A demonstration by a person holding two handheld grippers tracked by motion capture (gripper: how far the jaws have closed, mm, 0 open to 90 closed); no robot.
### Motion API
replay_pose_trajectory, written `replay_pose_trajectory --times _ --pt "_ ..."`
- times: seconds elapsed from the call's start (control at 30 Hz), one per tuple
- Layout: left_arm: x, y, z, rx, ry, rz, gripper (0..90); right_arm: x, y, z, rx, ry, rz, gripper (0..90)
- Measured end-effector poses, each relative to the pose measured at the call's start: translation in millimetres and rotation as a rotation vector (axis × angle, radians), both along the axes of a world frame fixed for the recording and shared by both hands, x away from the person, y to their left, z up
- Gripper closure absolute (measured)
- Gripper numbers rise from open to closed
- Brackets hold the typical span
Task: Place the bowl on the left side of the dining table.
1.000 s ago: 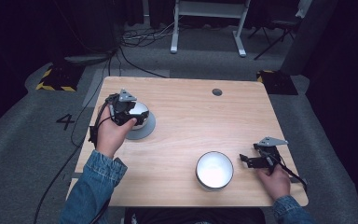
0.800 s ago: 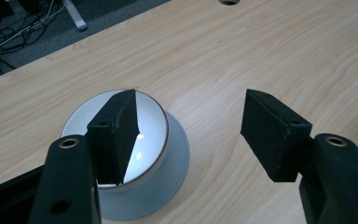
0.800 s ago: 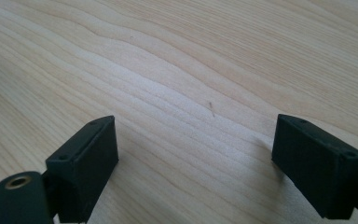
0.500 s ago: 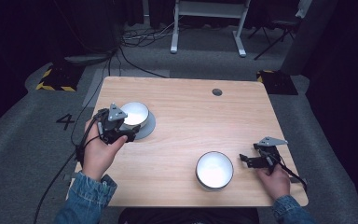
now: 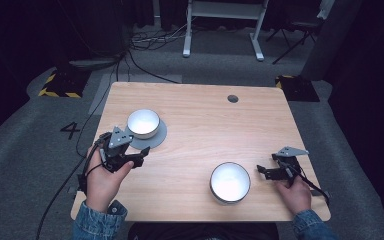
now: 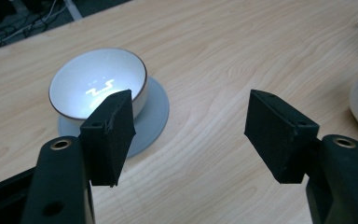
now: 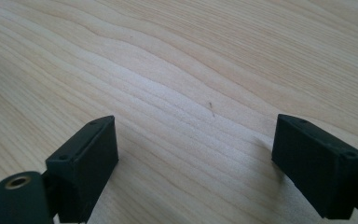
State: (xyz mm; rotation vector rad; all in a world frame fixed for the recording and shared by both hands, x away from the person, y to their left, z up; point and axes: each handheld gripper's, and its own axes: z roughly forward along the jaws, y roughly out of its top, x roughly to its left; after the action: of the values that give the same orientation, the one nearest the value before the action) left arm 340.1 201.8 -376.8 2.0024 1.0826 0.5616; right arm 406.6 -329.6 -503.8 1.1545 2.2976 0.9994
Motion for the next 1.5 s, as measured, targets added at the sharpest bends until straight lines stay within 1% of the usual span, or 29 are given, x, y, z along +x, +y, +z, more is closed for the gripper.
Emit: replay_pose_trajectory --times 0.07,0.13,0.17,0.2,0.23,0.33,0.37,0.53,0.57,0.6,0.67,0.7,0.73,0.77,0.83,0.9,1.0,1.07,1.1,1.13,1.2,1.23,1.27,1.3,1.33,1.4,1.43,1.47,1.5 --pt "-0.3 0.7 -3.4 0.006 0.009 0.01 33.2 0.0 0.0 0.0 0.0 0.0 0.0 14.3" --pt "-3.0 2.5 -13.1 0.007 0.016 0.052 33.1 0.0 0.0 0.0 0.0 0.0 0.0 14.3" --pt "-3.0 2.5 -13.1 0.007 0.016 0.052 33.2 0.0 0.0 0.0 0.0 0.0 0.0 14.3" --pt "-5.3 2.4 -21.6 0.015 0.03 0.064 33.2 0.0 0.0 0.0 0.0 0.0 0.0 14.3" --pt "-5.3 2.4 -21.6 0.015 0.03 0.064 33.1 0.0 0.0 0.0 0.0 0.0 0.0 14.3" --pt "-6.3 1.8 -38.1 0.031 0.069 0.065 33.1 0.0 0.0 0.0 0.0 0.0 0.0 14.3" --pt "-6.3 1.8 -38.1 0.031 0.069 0.065 33.1 0.0 0.0 0.0 0.0 0.0 0.0 14.3" --pt "-1.0 1.6 -61.1 0.086 0.127 0.032 32.8 0.3 -0.3 -0.1 -0.002 -0.003 0.003 14.3" --pt "-0.5 1.9 -63.9 0.089 0.138 0.029 32.7 0.1 -0.1 0.0 -0.001 -0.001 0.001 14.3" --pt "-0.5 1.9 -63.9 0.089 0.138 0.029 32.7 0.1 -0.1 0.0 -0.001 -0.001 0.001 14.3" --pt "0.4 3.3 -71.8 0.096 0.16 0.032 32.6 0.0 -0.1 0.0 0.0 0.0 0.0 14.3" --pt "0.5 5.1 -79.0 0.101 0.186 0.038 32.5 0.0 0.0 0.0 0.0 0.0 0.0 14.3" --pt "0.5 5.1 -79.0 0.101 0.186 0.038 32.5 0.1 -0.1 0.0 0.0 -0.001 0.001 14.3" --pt "0.9 7.0 -85.5 0.111 0.203 0.047 32.4 0.3 -0.3 -0.2 -0.002 -0.003 0.003 14.3" --pt "2.4 7.5 -89.3 0.118 0.206 0.054 32.4 0.0 0.0 0.0 0.0 0.0 0.0 14.3" --pt "4.2 6.8 -94.9 0.143 0.218 0.06 31.7 0.1 -0.2 0.0 -0.001 -0.001 0.001 14.3" --pt "5.1 5.7 -99.7 0.137 0.237 0.055 30.9 0.1 -0.2 -0.1 -0.001 -0.001 0.001 14.3" --pt "6.0 5.7 -101.5 0.148 0.238 0.058 30.7 0.0 0.0 0.0 0.0 0.001 0.0 14.3" --pt "6.0 5.1 -102.3 0.15 0.252 0.056 30.5 0.0 -0.1 0.0 0.0 0.0 0.0 14.3" --pt "5.8 4.2 -104.0 0.155 0.249 0.061 30.3 0.0 -0.1 0.0 0.0 0.0 0.0 14.3" --pt "4.8 4.5 -107.1 0.167 0.266 0.05 29.6 0.3 -0.3 -0.1 -0.002 -0.003 0.003 14.3" --pt "3.9 4.3 -110.4 0.155 0.272 0.047 29.3 0.1 -0.1 0.0 -0.001 0.0 0.001 14.3" --pt "3.9 4.3 -110.4 0.155 0.272 0.047 28.1 0.1 -0.1 0.0 -0.001 0.0 0.001 14.3" --pt "0.5 5.6 -114.1 0.111 0.256 0.062 27.9 0.0 -0.1 0.0 0.0 0.0 0.0 14.3" --pt "-1.1 6.1 -115.8 0.097 0.246 0.059 27.3 0.0 -0.1 0.0 0.0 0.0 0.0 14.3" --pt "-4.3 6.5 -119.3 0.078 0.215 0.062 25.9 0.1 -0.5 -0.1 -0.003 -0.002 0.003 14.3" --pt "-4.3 6.5 -119.3 0.078 0.215 0.062 24.1 0.1 -0.5 -0.1 -0.003 -0.002 0.003 14.3" --pt "-5.9 7.5 -121.7 0.071 0.195 0.053 24.1 0.1 -0.5 -0.1 -0.004 -0.003 0.003 14.3" --pt "-6.7 8.0 -125.5 0.05 0.171 0.041 21.0 0.1 -0.6 -0.1 -0.004 -0.004 0.004 14.4"
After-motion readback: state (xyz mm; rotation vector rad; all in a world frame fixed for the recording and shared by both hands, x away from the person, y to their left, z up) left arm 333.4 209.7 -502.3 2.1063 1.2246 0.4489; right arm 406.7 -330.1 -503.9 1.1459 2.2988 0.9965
